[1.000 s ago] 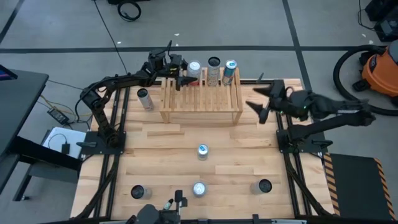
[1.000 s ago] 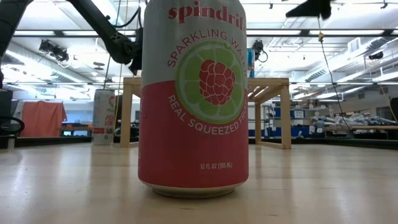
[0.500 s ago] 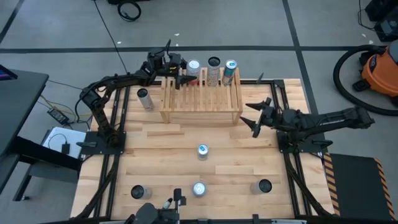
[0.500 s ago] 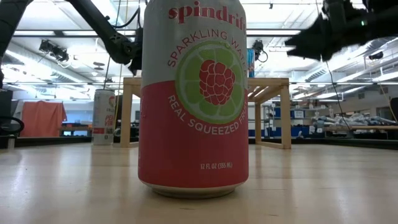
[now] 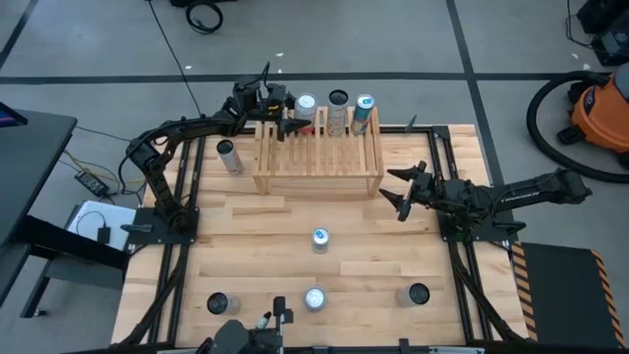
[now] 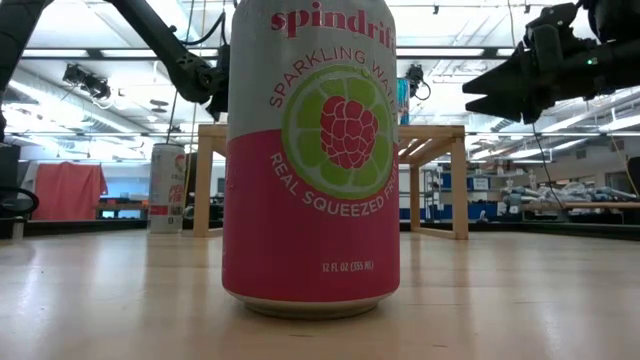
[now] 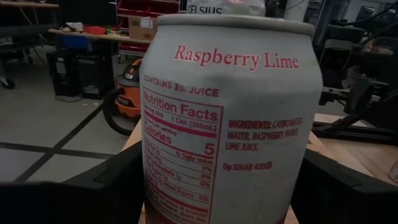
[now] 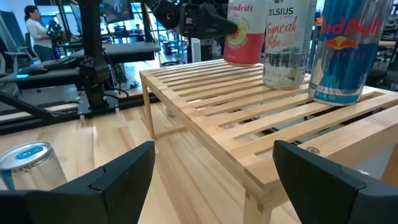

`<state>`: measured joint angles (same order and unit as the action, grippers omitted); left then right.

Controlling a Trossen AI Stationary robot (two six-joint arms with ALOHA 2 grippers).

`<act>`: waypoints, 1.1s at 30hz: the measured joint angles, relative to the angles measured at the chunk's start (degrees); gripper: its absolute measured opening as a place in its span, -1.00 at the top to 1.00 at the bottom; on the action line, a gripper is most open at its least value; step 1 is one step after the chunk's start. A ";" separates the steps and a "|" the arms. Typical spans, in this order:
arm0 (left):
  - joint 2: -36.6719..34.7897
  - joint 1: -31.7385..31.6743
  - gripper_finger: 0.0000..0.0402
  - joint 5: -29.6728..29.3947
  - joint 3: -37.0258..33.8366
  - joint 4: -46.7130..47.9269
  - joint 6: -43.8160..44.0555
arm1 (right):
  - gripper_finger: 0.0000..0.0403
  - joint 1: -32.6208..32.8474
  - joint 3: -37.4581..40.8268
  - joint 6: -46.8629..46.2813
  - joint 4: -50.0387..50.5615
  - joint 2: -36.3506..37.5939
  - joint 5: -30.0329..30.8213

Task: Place canned beverage on shelf
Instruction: Put the top pink and white soda can on the shelf

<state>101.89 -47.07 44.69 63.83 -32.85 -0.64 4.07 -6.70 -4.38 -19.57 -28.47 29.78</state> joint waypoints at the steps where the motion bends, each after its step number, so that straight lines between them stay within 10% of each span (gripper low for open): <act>1: 0.00 -0.02 -0.57 0.00 0.00 0.01 0.00 | -0.67 0.01 0.00 0.00 -0.03 0.00 0.00; 33: 0.11 1.71 -0.57 -4.29 -4.20 -9.65 1.46 | -0.67 0.01 -0.02 0.02 -0.07 0.00 0.10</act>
<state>102.00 -45.36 40.40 59.64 -42.50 0.82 4.08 -6.72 -4.36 -19.64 -28.47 29.88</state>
